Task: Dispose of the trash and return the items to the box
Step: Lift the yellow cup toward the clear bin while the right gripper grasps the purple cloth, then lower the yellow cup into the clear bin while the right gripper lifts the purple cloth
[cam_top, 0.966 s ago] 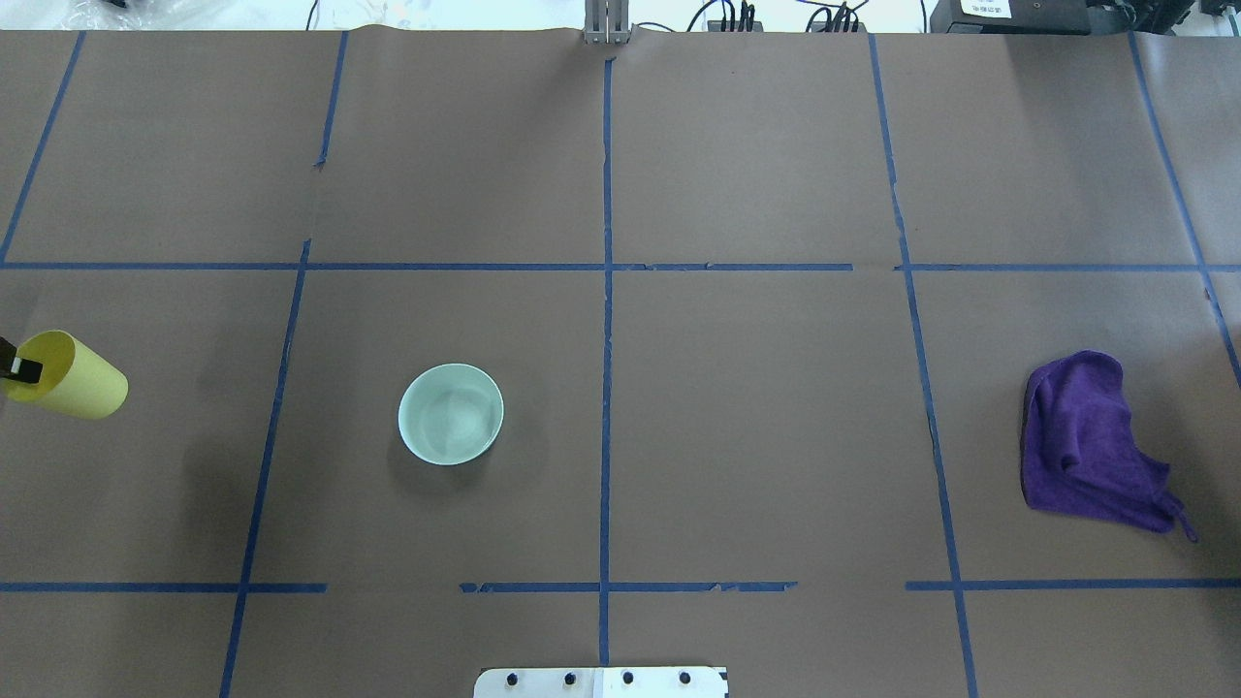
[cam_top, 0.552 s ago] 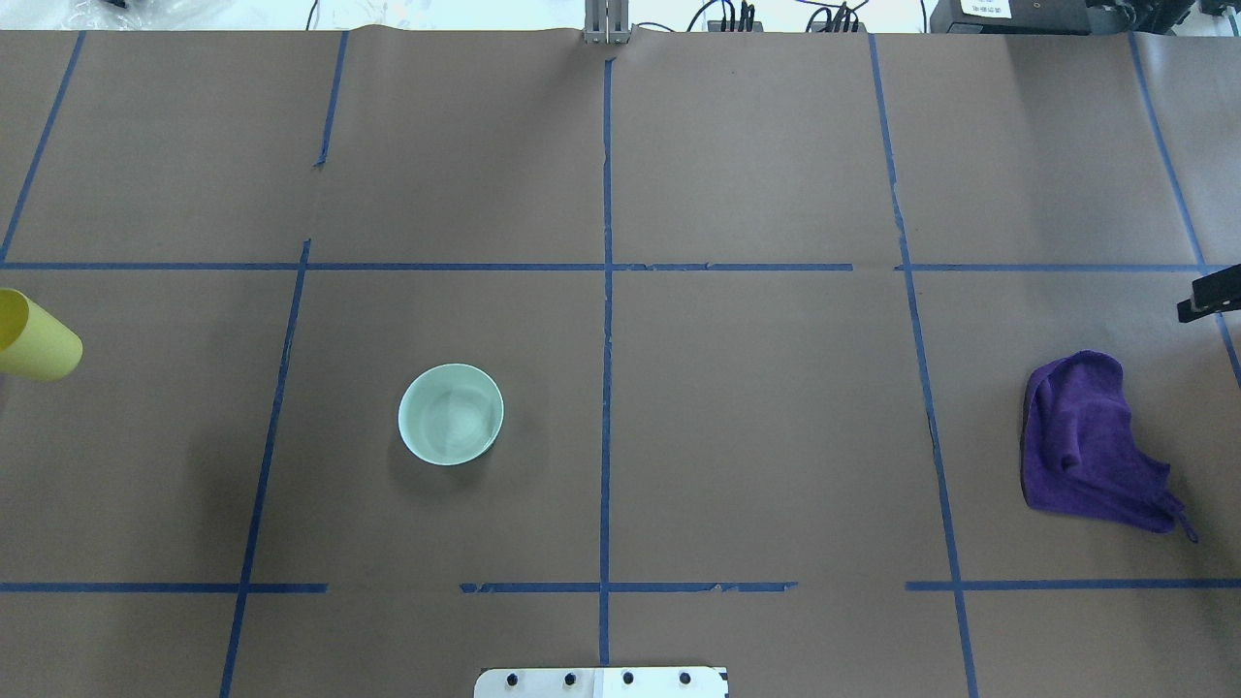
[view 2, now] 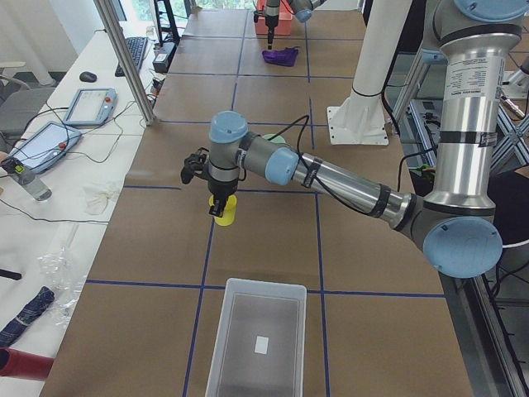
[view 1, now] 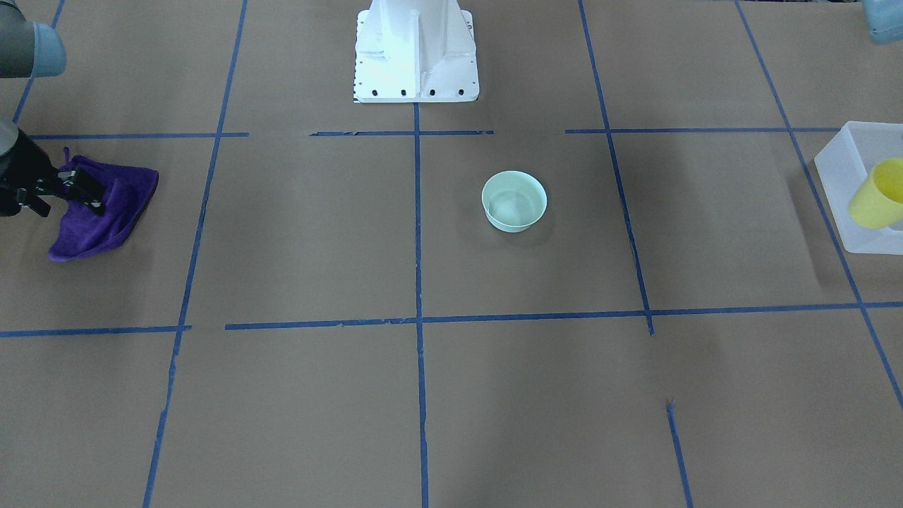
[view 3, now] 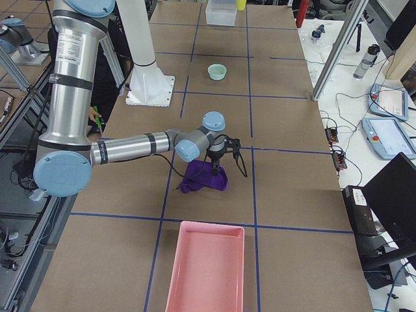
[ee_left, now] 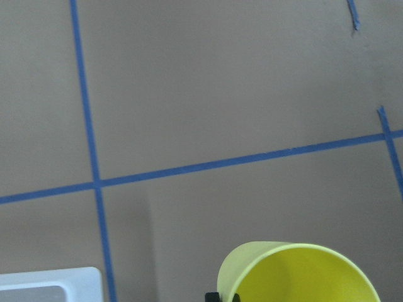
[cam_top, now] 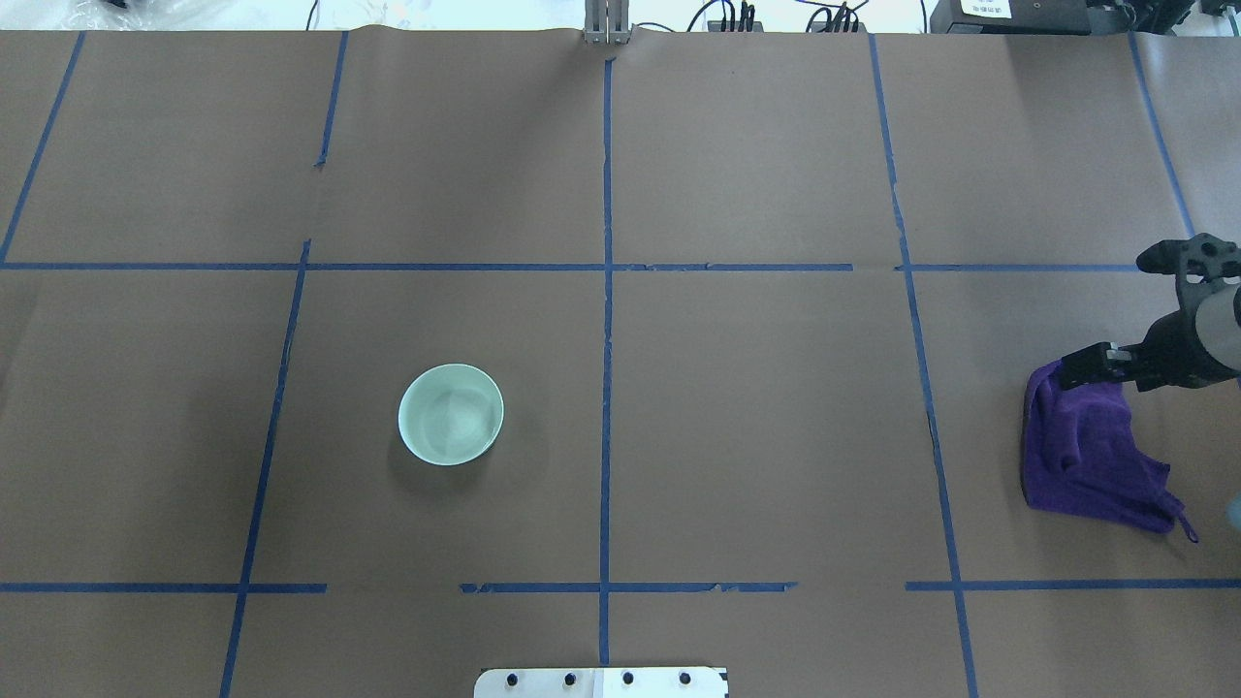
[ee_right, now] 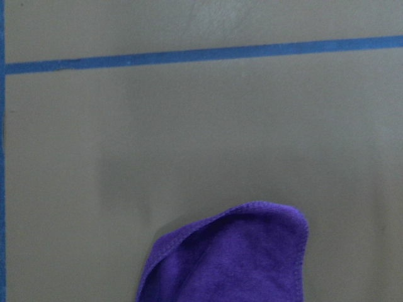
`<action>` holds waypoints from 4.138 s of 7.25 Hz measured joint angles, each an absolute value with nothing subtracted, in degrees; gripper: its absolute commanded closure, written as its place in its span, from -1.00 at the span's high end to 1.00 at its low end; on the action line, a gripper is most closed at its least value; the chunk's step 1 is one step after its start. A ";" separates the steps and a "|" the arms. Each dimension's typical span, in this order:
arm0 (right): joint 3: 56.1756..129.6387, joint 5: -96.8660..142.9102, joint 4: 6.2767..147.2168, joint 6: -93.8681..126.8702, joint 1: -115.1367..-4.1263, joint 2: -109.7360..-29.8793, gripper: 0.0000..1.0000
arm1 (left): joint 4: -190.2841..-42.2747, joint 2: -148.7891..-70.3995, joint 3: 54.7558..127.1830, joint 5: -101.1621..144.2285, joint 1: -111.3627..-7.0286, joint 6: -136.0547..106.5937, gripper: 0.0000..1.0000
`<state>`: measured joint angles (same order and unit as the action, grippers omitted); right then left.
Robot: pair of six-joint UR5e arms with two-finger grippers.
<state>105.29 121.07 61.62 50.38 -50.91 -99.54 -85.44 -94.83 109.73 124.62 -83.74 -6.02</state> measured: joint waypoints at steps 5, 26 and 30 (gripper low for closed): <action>105.22 117.66 61.89 50.62 -42.61 -101.11 0.38 | -80.97 -98.55 103.03 122.76 -92.31 6.73 -1.00; 125.15 132.92 78.58 25.27 -83.96 -105.23 -1.00 | -110.73 -80.97 81.40 138.94 -88.16 10.38 -1.00; 125.07 132.89 83.34 15.72 -89.58 -105.18 -1.00 | -112.20 -80.97 80.66 138.95 -86.74 10.35 0.54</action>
